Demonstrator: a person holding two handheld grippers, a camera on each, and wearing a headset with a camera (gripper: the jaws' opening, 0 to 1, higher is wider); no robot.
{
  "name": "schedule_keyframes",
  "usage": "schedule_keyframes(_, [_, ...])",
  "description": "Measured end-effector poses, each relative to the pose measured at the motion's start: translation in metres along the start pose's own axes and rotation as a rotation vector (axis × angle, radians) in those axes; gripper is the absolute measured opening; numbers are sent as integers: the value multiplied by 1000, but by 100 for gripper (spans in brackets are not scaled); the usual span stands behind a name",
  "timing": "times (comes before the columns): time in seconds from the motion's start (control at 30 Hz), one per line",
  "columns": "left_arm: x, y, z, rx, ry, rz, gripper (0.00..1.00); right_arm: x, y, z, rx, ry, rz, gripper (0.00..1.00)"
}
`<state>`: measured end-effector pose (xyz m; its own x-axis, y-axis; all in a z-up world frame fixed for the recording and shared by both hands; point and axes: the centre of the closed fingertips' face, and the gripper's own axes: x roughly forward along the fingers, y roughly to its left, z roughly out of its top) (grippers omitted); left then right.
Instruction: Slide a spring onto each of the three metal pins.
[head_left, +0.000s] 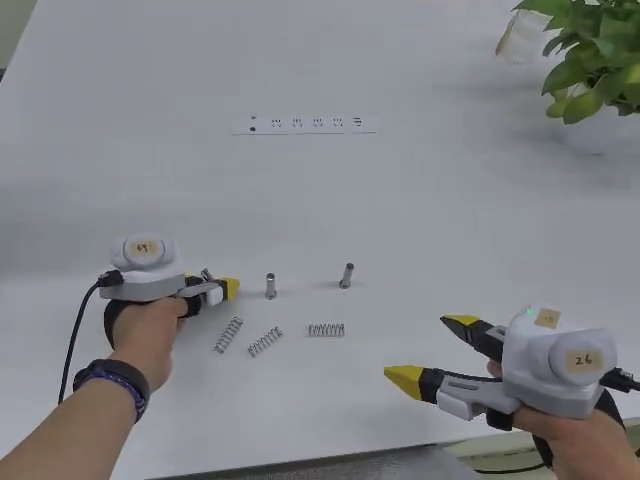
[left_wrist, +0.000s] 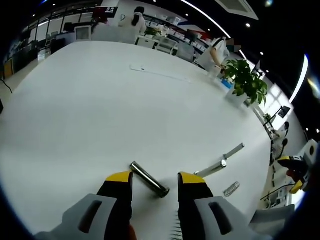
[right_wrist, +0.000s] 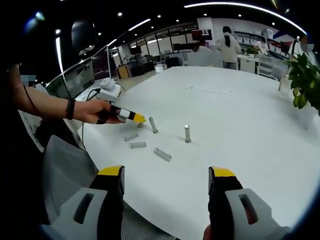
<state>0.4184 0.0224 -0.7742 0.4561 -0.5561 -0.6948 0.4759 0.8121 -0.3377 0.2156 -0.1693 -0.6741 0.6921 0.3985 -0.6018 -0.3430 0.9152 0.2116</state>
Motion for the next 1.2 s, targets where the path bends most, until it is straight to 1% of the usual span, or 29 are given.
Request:
schedule_keyframes(0.13, [1, 4, 3, -8, 0, 20, 24, 0, 0, 0, 0, 2, 1, 67])
schedule_keyframes(0.33, [3, 6, 5, -19, 9, 37, 20, 1, -2, 1, 0, 3, 1, 66])
schedule_keyframes(0.47, [5, 8, 7, -17, 15, 59, 17, 1, -2, 1, -4, 6, 3, 66])
schedule_keyframes(0.7, [10, 11, 10, -33, 30, 87, 9, 2, -2, 2, -7, 5, 4, 66])
schedule_keyframes(0.8, [12, 10, 11, -24, 34, 88, 9, 1, -2, 2, -6, 6, 3, 66])
schedule_keyframes(0.93, [12, 11, 10, -28, 39, 96, 7, 2, -2, 0, -4, 8, 2, 66])
schedule_keyframes(1.2, [11, 14, 8, 0, 58, 114, 3, 3, 0, 0, -5, 9, 5, 66])
